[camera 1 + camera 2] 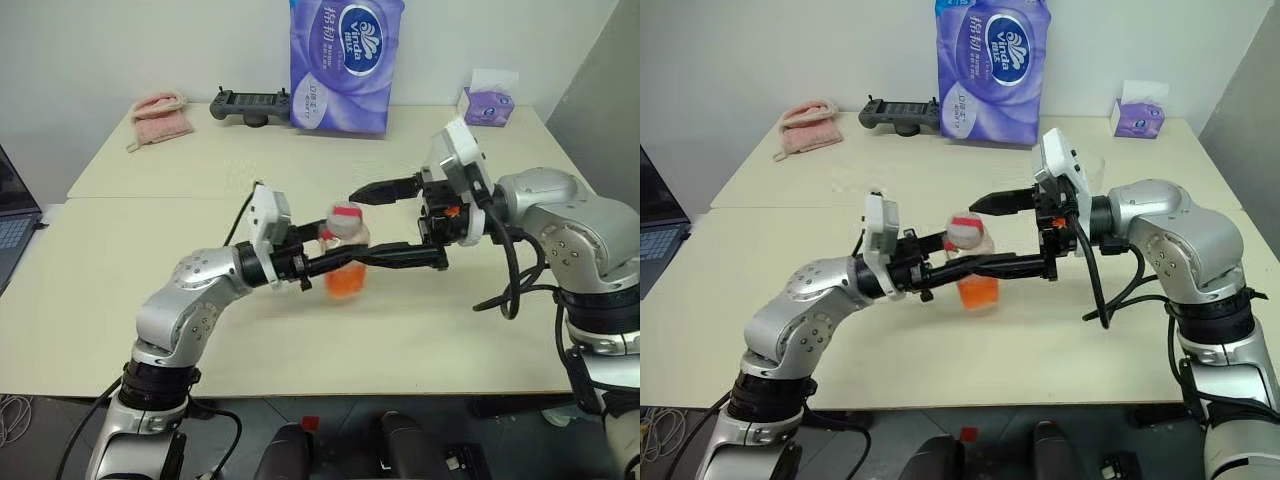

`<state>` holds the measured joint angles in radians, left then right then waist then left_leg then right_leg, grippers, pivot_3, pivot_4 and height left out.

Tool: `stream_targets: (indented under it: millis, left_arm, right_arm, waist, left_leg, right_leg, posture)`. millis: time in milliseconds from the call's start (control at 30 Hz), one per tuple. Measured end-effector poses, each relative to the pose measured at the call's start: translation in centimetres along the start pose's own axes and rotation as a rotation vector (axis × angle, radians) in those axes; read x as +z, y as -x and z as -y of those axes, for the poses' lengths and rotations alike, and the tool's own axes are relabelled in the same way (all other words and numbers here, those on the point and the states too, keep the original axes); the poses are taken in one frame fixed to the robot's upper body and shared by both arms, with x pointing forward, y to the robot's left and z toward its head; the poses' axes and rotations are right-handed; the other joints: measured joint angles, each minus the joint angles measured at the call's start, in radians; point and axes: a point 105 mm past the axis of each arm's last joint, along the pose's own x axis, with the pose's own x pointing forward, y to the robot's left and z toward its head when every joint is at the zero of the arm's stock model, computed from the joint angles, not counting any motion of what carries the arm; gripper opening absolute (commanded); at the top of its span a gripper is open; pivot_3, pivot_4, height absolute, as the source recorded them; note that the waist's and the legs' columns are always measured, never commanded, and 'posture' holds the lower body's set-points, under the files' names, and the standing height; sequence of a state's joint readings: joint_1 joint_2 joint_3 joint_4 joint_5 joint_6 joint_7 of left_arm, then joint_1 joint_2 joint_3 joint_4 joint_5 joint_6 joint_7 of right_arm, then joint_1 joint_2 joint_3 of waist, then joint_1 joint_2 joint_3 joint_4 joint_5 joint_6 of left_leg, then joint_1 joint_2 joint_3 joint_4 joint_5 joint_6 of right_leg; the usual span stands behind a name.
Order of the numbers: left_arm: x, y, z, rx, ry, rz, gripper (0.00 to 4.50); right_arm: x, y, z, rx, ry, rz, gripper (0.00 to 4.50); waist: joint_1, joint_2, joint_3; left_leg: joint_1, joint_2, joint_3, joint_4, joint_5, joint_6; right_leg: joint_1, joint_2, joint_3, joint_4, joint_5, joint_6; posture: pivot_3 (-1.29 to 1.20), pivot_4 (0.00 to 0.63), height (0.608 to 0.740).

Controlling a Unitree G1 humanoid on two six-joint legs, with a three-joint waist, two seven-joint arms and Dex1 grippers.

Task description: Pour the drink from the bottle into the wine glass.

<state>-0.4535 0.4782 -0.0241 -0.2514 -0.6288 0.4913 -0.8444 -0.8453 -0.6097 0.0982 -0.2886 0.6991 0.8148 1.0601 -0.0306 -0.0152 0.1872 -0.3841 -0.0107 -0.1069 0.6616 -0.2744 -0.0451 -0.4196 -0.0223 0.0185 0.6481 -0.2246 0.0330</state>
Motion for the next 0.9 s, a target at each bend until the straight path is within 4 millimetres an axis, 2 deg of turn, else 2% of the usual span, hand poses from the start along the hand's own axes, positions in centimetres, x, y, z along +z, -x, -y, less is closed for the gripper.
stream_targets:
  millis: [167, 200, 367, 467, 633, 733, 833, 900]
  left_arm:
    - [-0.2, 0.0, -0.3, 0.01, 0.006, -0.002, 2.1]
    - [-0.2, 0.0, -0.3, 0.01, 0.004, -0.001, 2.1]
    - [0.2, -0.3, -0.7, 0.001, -0.009, 0.016, 2.1]
    - [0.0, -0.2, -0.9, 0.008, -0.006, 0.016, 2.1]
    - [-0.2, -0.3, -0.9, 0.001, -0.005, 0.017, 2.1]
    - [-0.2, -0.4, -0.9, 0.0, -0.006, 0.015, 2.1]
    - [-0.3, -0.4, -0.9, -0.001, -0.003, 0.016, 2.1]
    - [-0.5, -0.4, -0.9, 0.001, -0.001, 0.012, 2.1]
  right_arm:
    - [-0.6, -0.2, 0.7, -0.162, -0.056, 0.006, 4.5]
    - [-0.3, -0.4, 1.0, -0.242, -0.065, 0.024, 4.5]
    - [-0.1, -2.5, 0.6, -0.402, -0.114, 0.058, 4.5]
    - [0.1, -2.7, 1.0, -0.491, -0.128, 0.069, 4.5]
    - [-0.8, -2.3, 1.6, -0.591, -0.151, 0.026, 4.5]
    - [-1.1, -2.4, 1.7, -0.61, -0.166, 0.015, 4.5]
    - [-1.4, -2.5, 1.7, -0.616, -0.171, -0.004, 3.92]
    - [-1.4, -2.7, 1.5, -0.603, -0.167, -0.013, 3.27]
  waist:
    - [0.002, 0.0, 0.0]
    - [0.001, 0.0, 0.0]
    - [0.001, 0.0, 0.0]
    - [0.0, 0.0, 0.0]
    - [0.0, 0.0, 0.0]
    - [-0.001, 0.0, 0.0]
    - [-0.001, 0.0, 0.0]
    - [-0.001, 0.0, 0.0]
  left_leg:
    - [0.0, 0.001, 0.002, 0.0, 0.0, 0.0]
    - [0.0, 0.001, 0.001, 0.0, 0.0, 0.0]
    - [0.0, 0.002, 0.0, 0.0, 0.0, -0.001]
    - [0.0, 0.002, 0.001, 0.0, 0.0, -0.001]
    - [0.0, 0.001, 0.001, 0.0, 0.0, -0.001]
    - [0.0, 0.002, 0.001, 0.0, 0.0, -0.001]
    - [0.0, 0.002, 0.001, 0.0, 0.0, -0.001]
    - [0.0, 0.002, 0.001, 0.0, 0.0, -0.001]
  right_leg:
    - [0.0, 0.0, 0.002, 0.0, 0.0, 0.0]
    - [0.0, 0.0, 0.002, 0.0, 0.0, 0.0]
    - [-0.001, 0.003, 0.0, 0.002, 0.0, -0.001]
    - [-0.001, 0.003, 0.001, 0.002, 0.001, -0.001]
    - [-0.001, 0.003, 0.001, 0.001, 0.001, -0.001]
    - [-0.001, 0.003, 0.001, 0.001, 0.001, -0.001]
    - [-0.001, 0.003, 0.001, 0.002, 0.001, -0.001]
    - [-0.001, 0.003, 0.001, 0.002, 0.001, -0.001]
  posture:
    - [0.0, 0.15, 0.74]
    - [0.0, 0.15, 0.74]
    - [0.0, 0.15, 0.74]
    - [0.0, 0.15, 0.74]
    - [0.0, 0.15, 0.74]
    - [0.0, 0.15, 0.74]
    - [0.0, 0.15, 0.74]
    - [0.0, 0.15, 0.74]
